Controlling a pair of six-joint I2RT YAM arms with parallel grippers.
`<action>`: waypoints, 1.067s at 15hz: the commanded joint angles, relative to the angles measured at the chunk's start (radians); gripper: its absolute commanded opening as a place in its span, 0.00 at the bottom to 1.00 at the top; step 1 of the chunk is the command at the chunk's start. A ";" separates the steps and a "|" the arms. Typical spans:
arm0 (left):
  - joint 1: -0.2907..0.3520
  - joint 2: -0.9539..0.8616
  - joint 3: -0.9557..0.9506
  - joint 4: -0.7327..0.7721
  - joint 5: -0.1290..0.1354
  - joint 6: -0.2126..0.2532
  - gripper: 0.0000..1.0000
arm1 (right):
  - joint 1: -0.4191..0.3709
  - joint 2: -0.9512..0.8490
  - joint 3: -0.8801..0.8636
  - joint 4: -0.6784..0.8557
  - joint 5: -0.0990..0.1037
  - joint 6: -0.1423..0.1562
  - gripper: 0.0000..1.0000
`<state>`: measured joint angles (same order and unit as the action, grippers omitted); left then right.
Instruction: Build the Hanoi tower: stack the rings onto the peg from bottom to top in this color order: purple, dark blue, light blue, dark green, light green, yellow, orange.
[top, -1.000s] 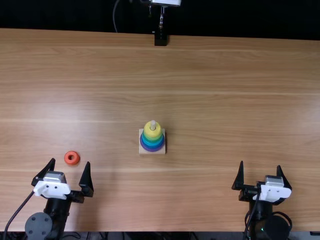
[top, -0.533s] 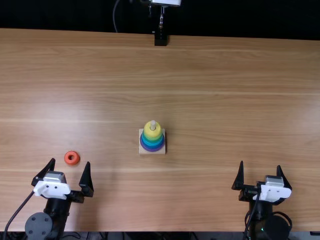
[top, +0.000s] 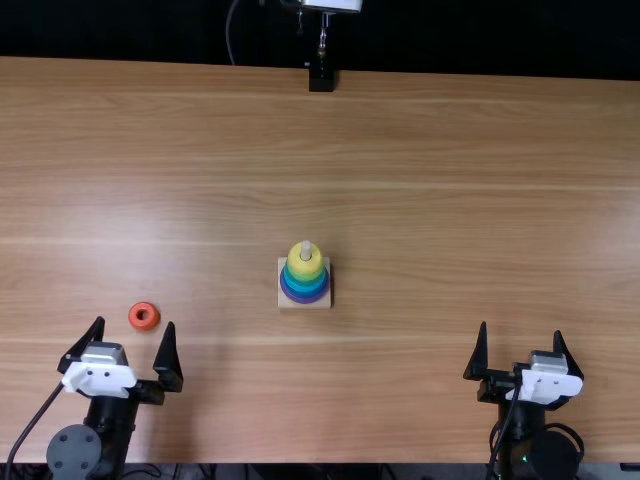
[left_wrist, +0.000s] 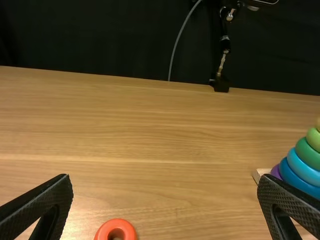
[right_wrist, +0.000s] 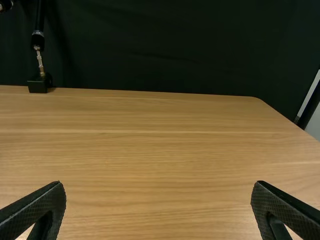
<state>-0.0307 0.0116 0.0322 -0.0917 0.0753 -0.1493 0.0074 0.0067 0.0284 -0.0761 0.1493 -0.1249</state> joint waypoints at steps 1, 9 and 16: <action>0.014 -0.012 -0.031 -0.002 0.013 0.015 1.00 | -0.009 -0.007 -0.010 -0.015 0.003 0.011 1.00; 0.061 0.409 0.400 -0.039 0.000 0.085 1.00 | -0.009 -0.007 -0.010 -0.015 0.003 0.011 1.00; 0.081 0.870 0.666 -0.352 -0.064 0.129 1.00 | -0.009 -0.007 -0.010 -0.015 0.003 0.011 1.00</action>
<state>0.0368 0.8658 0.6567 -0.4461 0.0223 -0.0376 0.0074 0.0067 0.0284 -0.0761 0.1486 -0.1249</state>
